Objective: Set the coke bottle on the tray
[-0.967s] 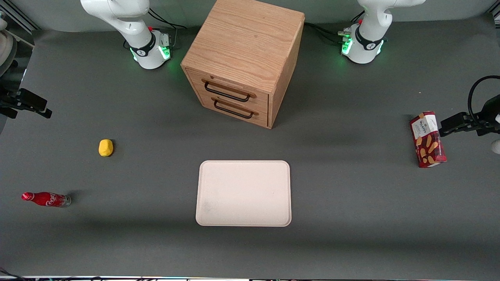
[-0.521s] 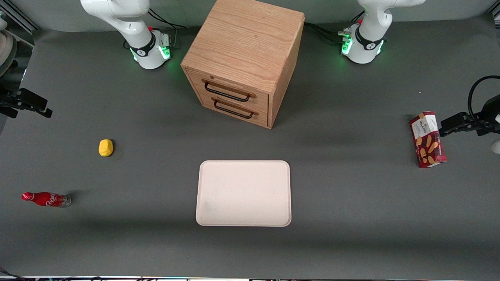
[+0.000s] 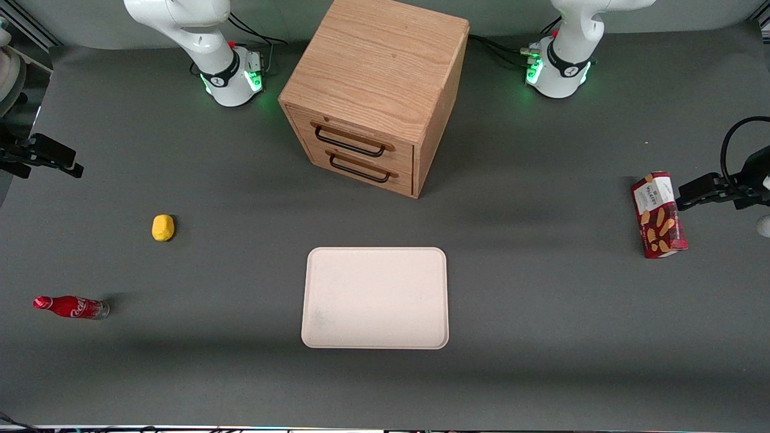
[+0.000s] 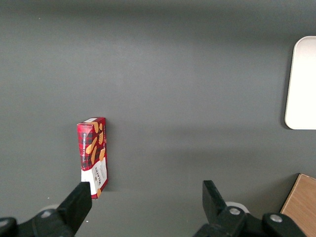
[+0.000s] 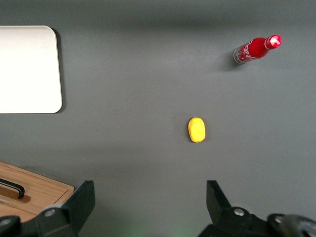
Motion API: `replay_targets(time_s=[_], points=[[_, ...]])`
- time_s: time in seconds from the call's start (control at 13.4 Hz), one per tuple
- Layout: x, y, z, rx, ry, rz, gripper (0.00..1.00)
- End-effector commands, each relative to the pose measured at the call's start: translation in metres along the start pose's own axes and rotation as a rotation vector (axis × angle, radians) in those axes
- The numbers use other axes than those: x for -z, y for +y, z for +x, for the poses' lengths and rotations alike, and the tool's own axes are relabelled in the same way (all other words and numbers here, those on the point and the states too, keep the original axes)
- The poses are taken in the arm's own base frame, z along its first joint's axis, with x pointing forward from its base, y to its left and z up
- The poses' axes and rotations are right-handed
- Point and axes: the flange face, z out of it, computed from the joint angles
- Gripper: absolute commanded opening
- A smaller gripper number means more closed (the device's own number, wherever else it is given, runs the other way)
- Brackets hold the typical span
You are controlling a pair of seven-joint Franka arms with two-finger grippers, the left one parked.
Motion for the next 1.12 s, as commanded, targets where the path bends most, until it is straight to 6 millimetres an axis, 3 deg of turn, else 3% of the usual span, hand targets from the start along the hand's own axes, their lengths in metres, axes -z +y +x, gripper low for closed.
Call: replay_targets(time_s=[0.0,0.52,1.04], points=[[0.003,0.0,-0.006,0.007,-0.001,0.008,1.0],[0.009,0.044,0.015,0.001,0.023,-0.005,1.0],[-0.003,0.136,0.065,0.095,0.001,0.011,1.0]])
